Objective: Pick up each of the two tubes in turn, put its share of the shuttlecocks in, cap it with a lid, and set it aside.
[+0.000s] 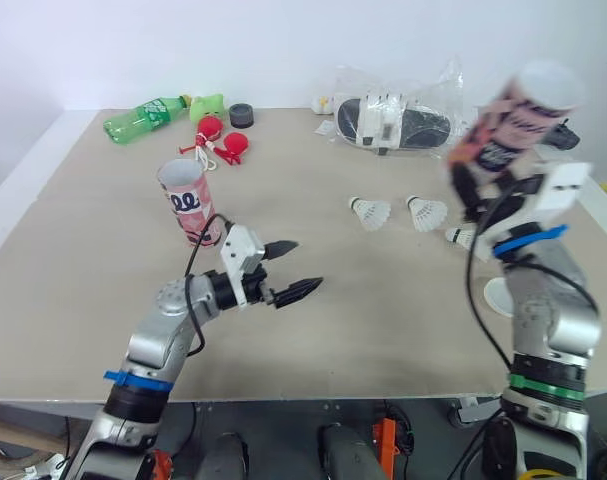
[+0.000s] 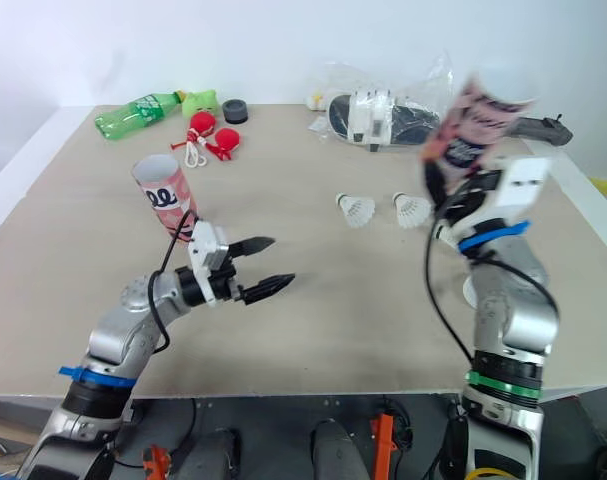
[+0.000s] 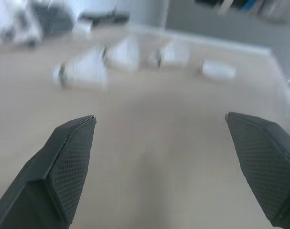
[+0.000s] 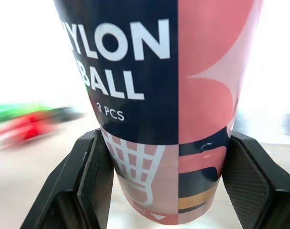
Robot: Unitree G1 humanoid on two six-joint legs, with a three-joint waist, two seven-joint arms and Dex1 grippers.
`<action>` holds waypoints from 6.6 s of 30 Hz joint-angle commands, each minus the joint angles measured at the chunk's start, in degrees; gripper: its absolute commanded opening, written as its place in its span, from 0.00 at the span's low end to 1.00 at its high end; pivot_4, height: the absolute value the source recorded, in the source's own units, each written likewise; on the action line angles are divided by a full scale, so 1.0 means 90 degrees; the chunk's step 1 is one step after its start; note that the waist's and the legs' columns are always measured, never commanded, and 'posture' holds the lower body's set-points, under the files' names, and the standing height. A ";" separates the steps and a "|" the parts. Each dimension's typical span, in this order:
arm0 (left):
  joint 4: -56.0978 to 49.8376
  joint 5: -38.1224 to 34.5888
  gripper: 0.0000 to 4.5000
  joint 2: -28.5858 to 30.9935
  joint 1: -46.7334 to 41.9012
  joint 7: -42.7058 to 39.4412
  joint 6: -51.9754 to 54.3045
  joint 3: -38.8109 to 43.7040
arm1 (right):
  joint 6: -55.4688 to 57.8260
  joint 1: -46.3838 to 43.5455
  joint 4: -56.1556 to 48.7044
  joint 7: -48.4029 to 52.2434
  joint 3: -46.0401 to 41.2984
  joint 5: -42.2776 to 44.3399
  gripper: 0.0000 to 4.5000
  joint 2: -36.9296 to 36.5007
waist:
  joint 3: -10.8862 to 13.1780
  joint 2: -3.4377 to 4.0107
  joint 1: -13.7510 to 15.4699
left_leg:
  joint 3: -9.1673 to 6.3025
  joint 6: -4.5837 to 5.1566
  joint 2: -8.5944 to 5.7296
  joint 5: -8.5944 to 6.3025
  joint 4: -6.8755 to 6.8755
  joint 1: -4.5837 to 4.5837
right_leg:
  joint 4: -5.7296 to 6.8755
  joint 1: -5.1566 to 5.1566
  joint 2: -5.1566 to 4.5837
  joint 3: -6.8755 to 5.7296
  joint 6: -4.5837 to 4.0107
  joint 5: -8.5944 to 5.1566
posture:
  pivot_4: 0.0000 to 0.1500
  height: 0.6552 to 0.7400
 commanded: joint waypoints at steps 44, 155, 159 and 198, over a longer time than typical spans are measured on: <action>0.0387 0.0230 1.00 -0.0520 -0.0902 0.0033 -0.0078 -0.0397 | -0.1025 0.1943 0.1219 -0.1790 -0.1052 0.0250 0.99 -0.0124 | 0.0000 0.0011 0.0023 | 0.0007 0.0002 -0.0024 0.0000 0.0013 0.0026 | 0.0001 0.0038 -0.0020 0.0014 0.0020 -0.0008 | 1.00 1.00; 0.0344 0.1438 0.70 0.3127 -0.1181 -0.2470 0.0617 -0.0854 | 0.2950 -0.0681 -0.0779 0.5204 0.2601 0.1974 1.00 -0.3122 | 0.0037 -0.0035 0.0088 | -0.0012 -0.0008 -0.0020 0.0003 0.0046 -0.0008 | 0.0006 0.0025 -0.0020 -0.0008 0.0023 0.0008 | 1.00 1.00; 0.0123 0.1868 0.70 0.3375 -0.1519 -0.2467 0.1280 -0.1209 | 0.2524 -0.0543 -0.0223 0.4911 0.2427 0.1431 1.00 -0.3211 | 0.0039 -0.0033 0.0081 | -0.0011 -0.0006 -0.0020 0.0002 0.0045 -0.0015 | 0.0006 0.0017 -0.0019 -0.0008 0.0026 0.0005 | 1.00 1.00; -0.0627 0.2127 0.70 0.3426 -0.1456 -0.2421 0.2292 -0.1573 | 0.0062 -0.1275 0.2508 0.1423 0.2972 -0.1045 1.00 0.0266 | 0.0045 -0.0019 -0.0080 | -0.0013 -0.0001 -0.0024 0.0003 0.0061 -0.0010 | 0.0029 0.0023 -0.0023 -0.0005 0.0022 0.0006 | 1.00 1.00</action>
